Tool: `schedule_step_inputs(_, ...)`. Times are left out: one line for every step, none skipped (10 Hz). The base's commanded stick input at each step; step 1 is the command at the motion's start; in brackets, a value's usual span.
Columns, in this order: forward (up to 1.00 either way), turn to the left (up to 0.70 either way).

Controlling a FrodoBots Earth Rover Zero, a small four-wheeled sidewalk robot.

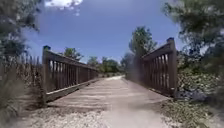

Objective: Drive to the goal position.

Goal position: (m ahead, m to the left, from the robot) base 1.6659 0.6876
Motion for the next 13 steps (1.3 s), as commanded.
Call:
schedule_step_inputs(0.45,0.00)
schedule_step_inputs(0.45,0.00)
schedule_step_inputs(0.45,0.00)
schedule_step_inputs(0.45,0.00)
schedule_step_inputs(0.45,0.00)
schedule_step_inputs(0.45,0.00)
schedule_step_inputs(0.45,0.00)
schedule_step_inputs(0.45,0.00)
schedule_step_inputs(0.45,0.00)
schedule_step_inputs(0.45,0.00)
schedule_step_inputs(0.45,0.00)
schedule_step_inputs(0.45,0.00)
schedule_step_inputs(0.45,0.00)
